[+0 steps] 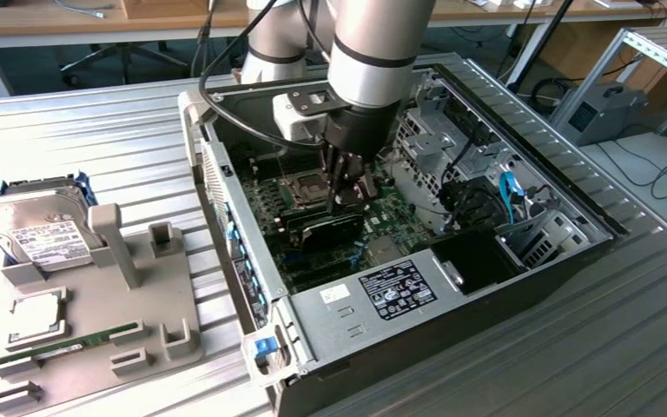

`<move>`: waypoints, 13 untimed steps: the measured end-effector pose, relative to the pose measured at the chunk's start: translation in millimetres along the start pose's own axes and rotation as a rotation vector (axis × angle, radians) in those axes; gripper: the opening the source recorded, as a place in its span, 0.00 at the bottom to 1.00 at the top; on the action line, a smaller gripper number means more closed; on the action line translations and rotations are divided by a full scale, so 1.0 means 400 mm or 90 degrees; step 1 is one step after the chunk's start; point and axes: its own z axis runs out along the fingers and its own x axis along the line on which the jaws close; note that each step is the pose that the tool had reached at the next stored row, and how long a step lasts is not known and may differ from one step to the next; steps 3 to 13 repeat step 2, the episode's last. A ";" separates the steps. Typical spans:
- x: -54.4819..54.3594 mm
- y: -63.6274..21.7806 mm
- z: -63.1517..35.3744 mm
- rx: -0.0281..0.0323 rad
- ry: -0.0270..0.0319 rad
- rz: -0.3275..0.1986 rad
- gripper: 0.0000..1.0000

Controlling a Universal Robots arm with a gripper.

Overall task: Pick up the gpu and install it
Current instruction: 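Press down on the gpu until it lock into place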

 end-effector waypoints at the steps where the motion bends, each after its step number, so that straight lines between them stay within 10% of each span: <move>1: 0.000 0.000 0.000 0.0000 0.0000 0.000 0.11; 13: 0.000 0.000 0.000 0.0000 0.0000 0.000 0.11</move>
